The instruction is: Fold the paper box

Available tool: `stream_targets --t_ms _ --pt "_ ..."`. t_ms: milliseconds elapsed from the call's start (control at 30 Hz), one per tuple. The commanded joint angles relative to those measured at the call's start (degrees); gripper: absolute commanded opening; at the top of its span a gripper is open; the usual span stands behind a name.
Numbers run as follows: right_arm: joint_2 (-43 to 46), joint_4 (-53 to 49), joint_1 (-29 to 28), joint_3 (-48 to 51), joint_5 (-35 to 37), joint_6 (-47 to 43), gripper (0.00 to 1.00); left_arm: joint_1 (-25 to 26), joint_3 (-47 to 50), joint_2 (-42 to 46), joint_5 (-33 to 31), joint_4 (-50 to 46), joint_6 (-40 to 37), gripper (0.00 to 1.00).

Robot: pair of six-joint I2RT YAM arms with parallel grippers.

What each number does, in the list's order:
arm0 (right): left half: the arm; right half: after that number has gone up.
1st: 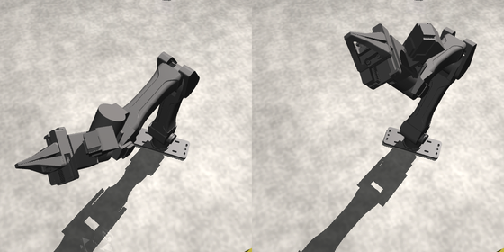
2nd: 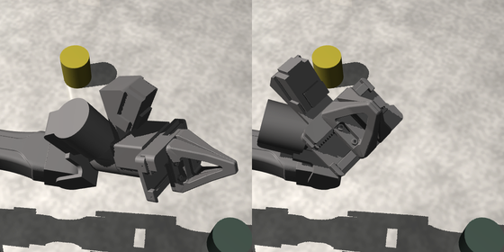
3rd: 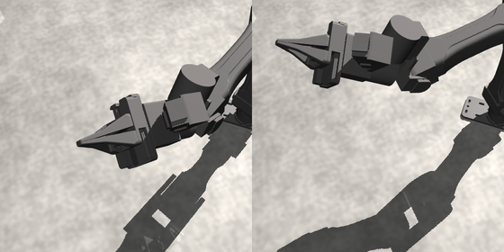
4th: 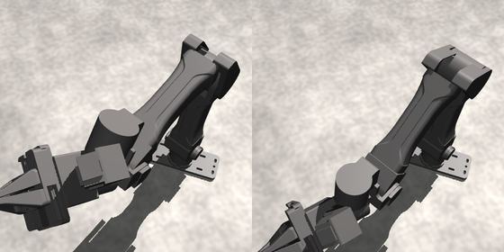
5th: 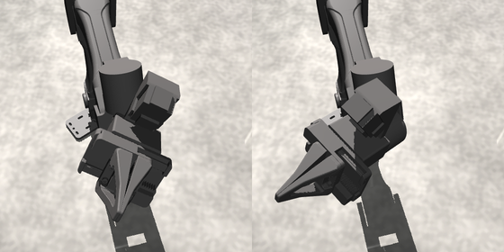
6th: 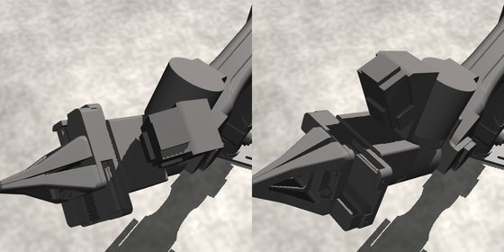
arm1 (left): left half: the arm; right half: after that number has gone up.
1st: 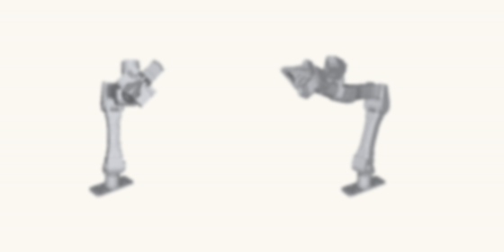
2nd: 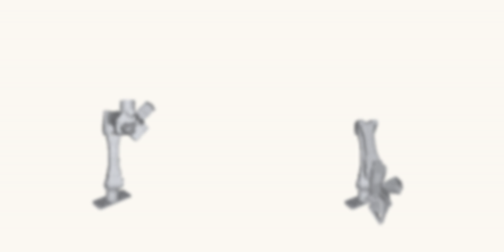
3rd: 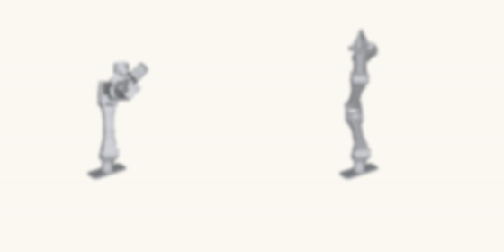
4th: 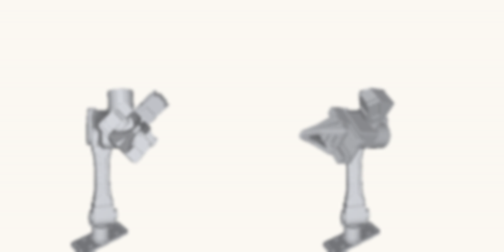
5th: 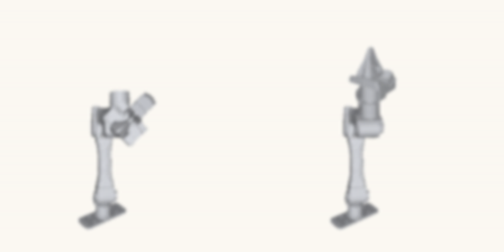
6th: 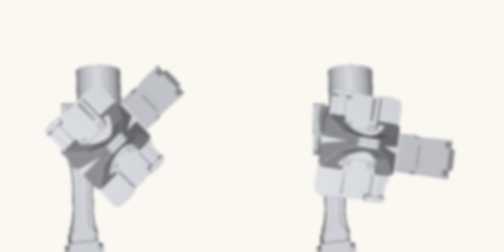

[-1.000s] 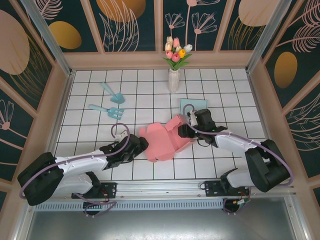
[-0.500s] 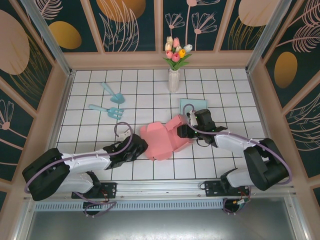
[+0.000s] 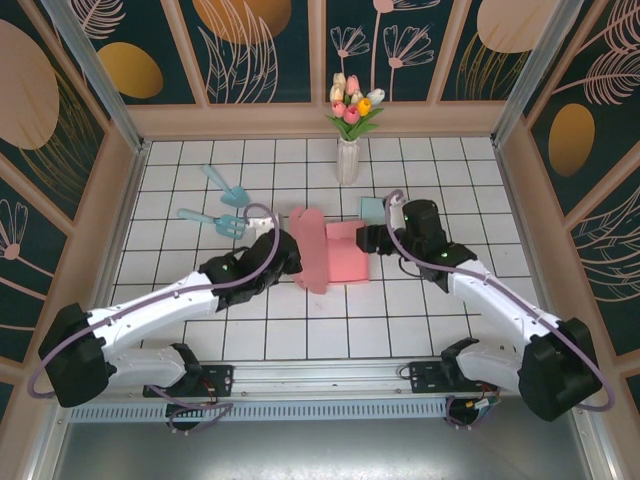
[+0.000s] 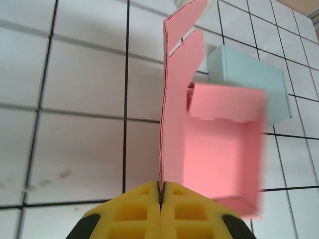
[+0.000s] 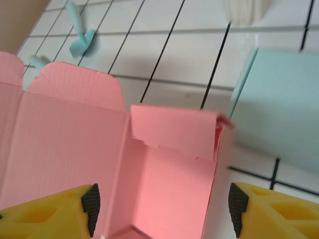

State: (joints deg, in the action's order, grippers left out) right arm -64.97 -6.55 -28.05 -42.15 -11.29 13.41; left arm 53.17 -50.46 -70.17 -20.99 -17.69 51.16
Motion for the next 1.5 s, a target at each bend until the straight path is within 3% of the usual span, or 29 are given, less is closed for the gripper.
stream_targets --t_ms 0,67,200,300,400,567,800,1033,1233,1467 --pt "0.70 -8.19 0.61 -5.01 6.04 -3.60 0.71 0.21 -9.04 -1.15 -4.70 -12.86 -16.07 0.00" --pt "0.80 -8.43 0.52 -7.13 6.55 -7.22 0.70 0.19 -14.06 -2.93 -2.14 -14.30 -25.44 0.00" --pt "-0.05 -5.16 0.47 -8.21 -0.14 -18.93 0.67 0.21 -18.04 -5.64 4.72 -15.94 -39.89 0.00" --pt "-2.34 -6.60 0.47 -10.15 -5.56 -29.61 0.66 0.19 -19.79 -8.04 7.18 -16.81 -43.94 0.00" --pt "-4.23 -7.24 1.43 -11.67 -5.37 -35.39 0.66 0.19 -18.35 -8.93 10.00 -11.66 -47.98 0.00" --pt "-5.55 -10.76 3.00 -10.59 -13.44 -47.76 0.62 0.14 -16.96 -11.62 17.54 -4.70 -52.52 0.00" --pt "-7.18 -17.52 5.09 -11.88 -12.70 -56.92 0.63 -0.21 -17.64 -14.29 13.99 1.43 -48.18 0.02" --pt "-5.02 -24.00 6.68 -11.85 -13.61 -69.04 0.64 -0.65 -17.20 -14.34 16.64 3.31 -39.21 0.00" --pt "-9.80 -28.24 7.31 -13.92 -9.31 -72.15 0.64 -0.76 -14.53 -11.89 16.41 5.24 -36.26 0.00" --pt "-17.64 -29.13 7.24 -17.37 -9.65 -72.39 0.63 -0.70 -12.59 -11.25 15.64 6.65 -34.71 0.00"
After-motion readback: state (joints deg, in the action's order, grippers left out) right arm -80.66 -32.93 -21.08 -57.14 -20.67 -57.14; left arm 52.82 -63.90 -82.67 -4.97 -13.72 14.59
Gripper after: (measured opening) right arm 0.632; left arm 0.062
